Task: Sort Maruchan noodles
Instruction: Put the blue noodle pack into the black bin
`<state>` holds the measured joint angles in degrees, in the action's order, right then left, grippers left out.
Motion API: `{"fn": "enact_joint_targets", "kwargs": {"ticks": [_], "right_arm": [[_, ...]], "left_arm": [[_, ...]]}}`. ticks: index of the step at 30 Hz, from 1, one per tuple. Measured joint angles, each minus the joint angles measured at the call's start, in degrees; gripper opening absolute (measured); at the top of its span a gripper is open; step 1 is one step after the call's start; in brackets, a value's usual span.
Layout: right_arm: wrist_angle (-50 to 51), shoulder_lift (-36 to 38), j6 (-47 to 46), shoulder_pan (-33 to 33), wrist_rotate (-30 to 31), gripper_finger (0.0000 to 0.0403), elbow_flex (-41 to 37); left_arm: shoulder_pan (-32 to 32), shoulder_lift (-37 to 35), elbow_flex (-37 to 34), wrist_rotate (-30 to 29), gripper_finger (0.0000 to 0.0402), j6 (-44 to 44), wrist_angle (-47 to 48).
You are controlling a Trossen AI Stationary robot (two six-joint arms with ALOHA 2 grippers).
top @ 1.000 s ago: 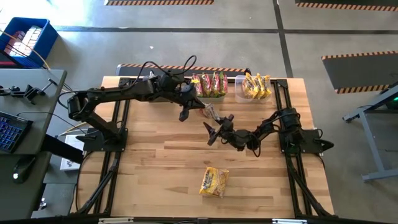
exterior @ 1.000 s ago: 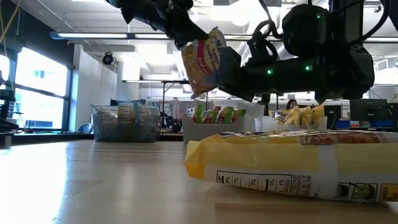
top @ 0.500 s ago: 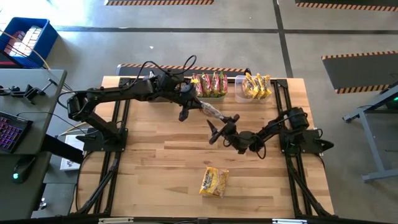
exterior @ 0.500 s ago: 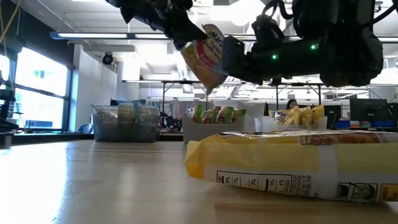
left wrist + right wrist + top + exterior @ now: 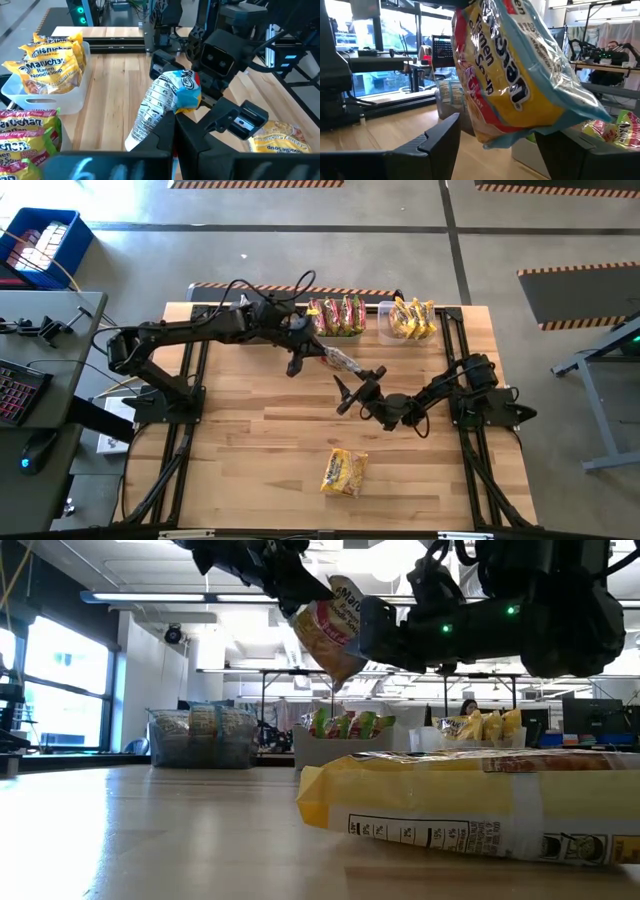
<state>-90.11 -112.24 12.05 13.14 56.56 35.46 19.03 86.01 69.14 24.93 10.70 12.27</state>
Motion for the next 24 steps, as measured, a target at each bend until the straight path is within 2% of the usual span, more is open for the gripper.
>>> {"fn": "enact_joint_targets", "kwargs": {"ticks": [4,14,17,24], "right_arm": [[0.01,0.01,-1.25,0.0,-0.36,0.0236,-0.02],[0.22,0.01,-8.58,-2.33,-11.17,0.0236,-0.51],[0.38,-0.01,-8.61,-3.69,-15.36,0.0236,1.4],[0.17,-0.1,-7.33,-3.96,-19.2,0.0236,3.1]], "left_arm": [[-0.11,-1.29,0.0,0.0,0.0,0.2,0.2],[-0.71,-4.29,0.0,-0.02,0.0,0.26,1.78],[-1.52,-4.34,0.02,-0.05,0.0,0.26,1.18],[-2.01,-4.78,0.09,-3.7,0.0,0.31,1.58]]}}
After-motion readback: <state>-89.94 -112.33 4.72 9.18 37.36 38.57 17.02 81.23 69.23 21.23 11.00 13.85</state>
